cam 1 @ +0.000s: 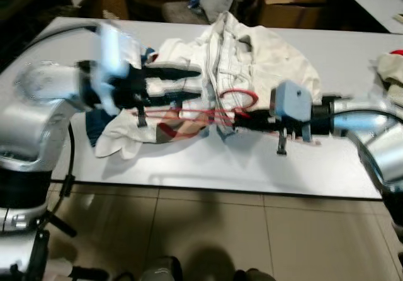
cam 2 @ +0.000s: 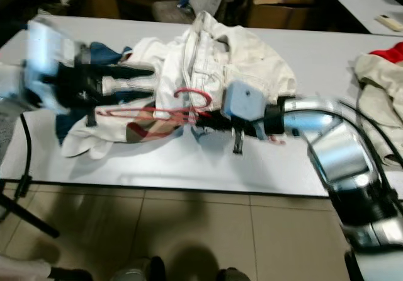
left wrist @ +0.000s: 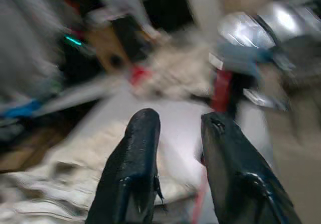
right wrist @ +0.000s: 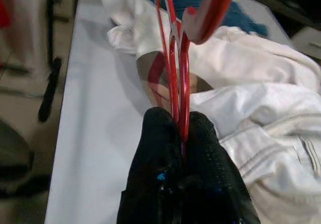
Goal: Hang hanger
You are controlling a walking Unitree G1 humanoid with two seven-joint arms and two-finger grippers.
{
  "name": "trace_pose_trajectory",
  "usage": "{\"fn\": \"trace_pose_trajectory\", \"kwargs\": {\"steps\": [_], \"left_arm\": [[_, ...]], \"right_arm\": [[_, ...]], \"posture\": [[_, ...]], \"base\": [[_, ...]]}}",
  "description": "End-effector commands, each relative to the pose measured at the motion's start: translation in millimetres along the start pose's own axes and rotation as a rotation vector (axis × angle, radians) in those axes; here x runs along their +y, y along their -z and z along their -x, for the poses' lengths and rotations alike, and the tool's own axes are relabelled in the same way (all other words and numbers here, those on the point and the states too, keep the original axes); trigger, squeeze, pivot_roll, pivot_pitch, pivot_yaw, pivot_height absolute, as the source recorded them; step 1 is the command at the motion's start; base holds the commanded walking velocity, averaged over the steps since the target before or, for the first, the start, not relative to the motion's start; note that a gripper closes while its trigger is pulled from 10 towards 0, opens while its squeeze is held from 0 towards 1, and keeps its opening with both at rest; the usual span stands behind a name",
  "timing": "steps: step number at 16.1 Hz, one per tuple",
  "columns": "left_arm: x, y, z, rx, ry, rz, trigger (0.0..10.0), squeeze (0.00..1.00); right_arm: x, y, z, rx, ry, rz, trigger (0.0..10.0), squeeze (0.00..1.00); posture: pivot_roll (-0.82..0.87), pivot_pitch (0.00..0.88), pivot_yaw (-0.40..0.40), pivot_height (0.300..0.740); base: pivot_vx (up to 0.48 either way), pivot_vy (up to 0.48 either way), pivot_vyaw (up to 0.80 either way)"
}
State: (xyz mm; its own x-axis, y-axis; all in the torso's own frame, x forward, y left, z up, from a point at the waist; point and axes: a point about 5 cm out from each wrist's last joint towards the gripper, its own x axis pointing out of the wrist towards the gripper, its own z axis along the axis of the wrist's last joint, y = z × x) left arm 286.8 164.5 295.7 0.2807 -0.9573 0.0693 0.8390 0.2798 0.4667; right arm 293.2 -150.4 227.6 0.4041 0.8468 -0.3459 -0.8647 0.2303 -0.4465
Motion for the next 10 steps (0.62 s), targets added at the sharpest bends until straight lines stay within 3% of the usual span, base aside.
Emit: {"fn": "trace_pose_trajectory", "kwargs": {"steps": [1,2,3,4,5,6,7,8,10], "left_arm": [[3.0,8.3,13.1,-0.024,-0.164,0.064,10.0,1.00],[1.9,17.7,21.7,-0.024,-0.271,0.102,10.0,1.00],[-1.6,31.2,30.2,-0.009,-0.395,0.157,10.0,0.86],[-8.3,46.7,37.0,0.032,-0.523,0.199,10.0,0.62],[-15.2,58.1,41.2,0.061,-0.614,0.230,10.0,0.57],[-32.1,82.8,47.6,0.120,-0.825,0.329,10.0,0.46],[-37.9,89.3,48.9,0.140,-0.879,0.363,10.0,0.46],[-53.3,103.5,46.2,0.197,-0.946,0.401,10.0,0.44],[-70.1,115.0,35.8,0.247,-0.971,0.418,10.0,0.44]], "right_arm": [[0.0,1.0,12.1,-0.012,0.106,-0.048,0.0,0.00],[4.4,6.1,16.7,-0.016,0.169,-0.098,0.0,0.00],[8.4,11.5,21.2,-0.020,0.259,-0.150,0.0,0.00],[11.0,16.6,25.4,-0.025,0.375,-0.203,0.0,0.00],[13.7,20.4,28.2,-0.028,0.457,-0.251,0.0,0.00],[23.1,26.6,29.6,-0.026,0.594,-0.334,7.3,0.00],[26.6,27.4,29.2,-0.025,0.624,-0.351,7.3,0.00],[30.6,28.2,27.8,-0.056,0.728,-0.416,10.0,0.00],[33.5,30.2,23.9,-0.073,0.836,-0.468,10.0,0.00]], "posture": [[-0.10,0.072,0.042,0.740],[-0.10,0.074,0.043,0.740],[-0.10,0.078,0.042,0.740],[-0.11,0.083,0.038,0.740],[-0.11,0.085,0.037,0.740],[-0.12,0.096,0.031,0.740],[-0.12,0.096,0.031,0.740],[-0.12,0.106,0.026,0.740],[-0.12,0.114,0.022,0.740]], "base": [[0.000,0.000,0.00],[0.000,0.000,0.00],[0.000,0.000,0.00],[0.000,0.000,0.00],[0.000,0.000,0.00],[0.000,0.000,0.00],[0.000,0.000,0.00],[0.000,0.000,0.00],[0.000,0.000,0.00]]}}
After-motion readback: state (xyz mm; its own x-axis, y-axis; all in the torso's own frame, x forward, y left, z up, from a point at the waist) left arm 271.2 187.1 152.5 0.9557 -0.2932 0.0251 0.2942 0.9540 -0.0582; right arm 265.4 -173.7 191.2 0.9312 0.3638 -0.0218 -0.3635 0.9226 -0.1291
